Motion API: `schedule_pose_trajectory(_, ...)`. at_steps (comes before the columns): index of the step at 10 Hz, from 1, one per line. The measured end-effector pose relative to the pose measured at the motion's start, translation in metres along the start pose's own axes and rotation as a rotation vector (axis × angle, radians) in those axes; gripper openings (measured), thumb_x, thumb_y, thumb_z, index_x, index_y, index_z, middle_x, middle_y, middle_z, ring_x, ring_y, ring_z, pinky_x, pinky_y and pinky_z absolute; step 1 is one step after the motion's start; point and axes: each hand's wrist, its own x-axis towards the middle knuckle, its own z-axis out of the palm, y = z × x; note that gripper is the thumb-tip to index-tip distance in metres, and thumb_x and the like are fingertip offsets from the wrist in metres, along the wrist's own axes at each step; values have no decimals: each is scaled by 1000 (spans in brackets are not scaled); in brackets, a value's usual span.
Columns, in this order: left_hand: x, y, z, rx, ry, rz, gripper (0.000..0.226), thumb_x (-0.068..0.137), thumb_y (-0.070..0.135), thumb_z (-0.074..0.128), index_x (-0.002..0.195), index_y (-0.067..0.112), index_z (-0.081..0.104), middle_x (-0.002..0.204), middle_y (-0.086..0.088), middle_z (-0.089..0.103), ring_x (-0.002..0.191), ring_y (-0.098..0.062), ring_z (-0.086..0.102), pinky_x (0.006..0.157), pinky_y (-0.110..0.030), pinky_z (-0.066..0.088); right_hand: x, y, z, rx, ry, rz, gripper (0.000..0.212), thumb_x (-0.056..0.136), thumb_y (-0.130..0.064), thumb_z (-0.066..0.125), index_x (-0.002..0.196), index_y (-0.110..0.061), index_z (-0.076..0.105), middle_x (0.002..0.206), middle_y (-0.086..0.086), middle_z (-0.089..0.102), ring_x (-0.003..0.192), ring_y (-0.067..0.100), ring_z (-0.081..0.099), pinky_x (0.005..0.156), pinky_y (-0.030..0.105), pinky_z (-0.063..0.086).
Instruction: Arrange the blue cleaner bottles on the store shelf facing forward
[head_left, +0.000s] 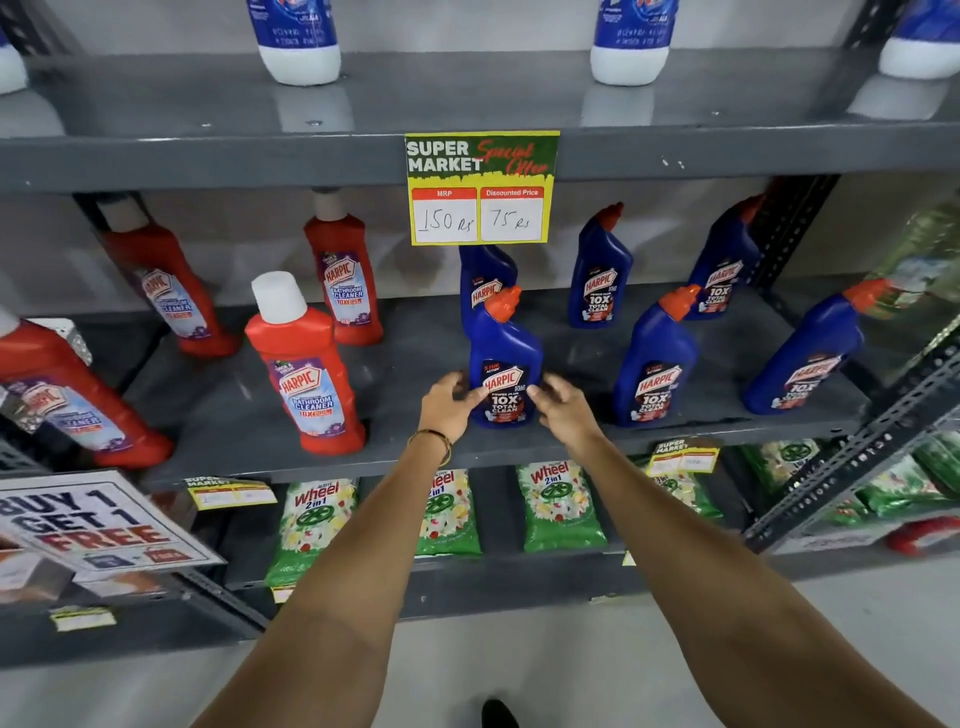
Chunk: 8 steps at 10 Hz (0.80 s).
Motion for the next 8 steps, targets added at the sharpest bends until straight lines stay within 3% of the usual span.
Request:
schedule_pose_trajectory(2,-14,-3,-1,-22,-7,-8,36,87,20,61,117,1,56,119,-17,65,108,-29,61,94,-43,52,-11,4,-2,-44,-9,39,53,90,-30,55,137,-11,41,137,11,53,124,25,52,106,46,43)
schedule_pose_trajectory(4,-19,-7,-1,-31,-7,-14,37,86,21,62,117,3,57,119,-17,65,108,-30,62,94,-46,52,-23,-1,-1,-23,-18,33,43,93,-26,52,133,-11,45,133,12,55,121,25,53,102,41,46)
schedule_pose_trajectory(6,-24,-2,1,0,-6,-9,40,87,18,62,122,1,54,124,-18,62,114,-30,59,98,-39,49,-26,-2,-2,-45,-14,54,51,93,-25,51,140,-9,36,140,6,48,127,25,48,107,41,41)
schedule_pose_trajectory(8,-39,-1,-6,242,139,-12,52,91,28,53,135,4,38,132,-21,55,119,-36,53,96,-44,47,-47,-8,-6,-339,162,-56,54,95,-28,47,143,-9,30,148,14,40,135,29,40,108,38,36)
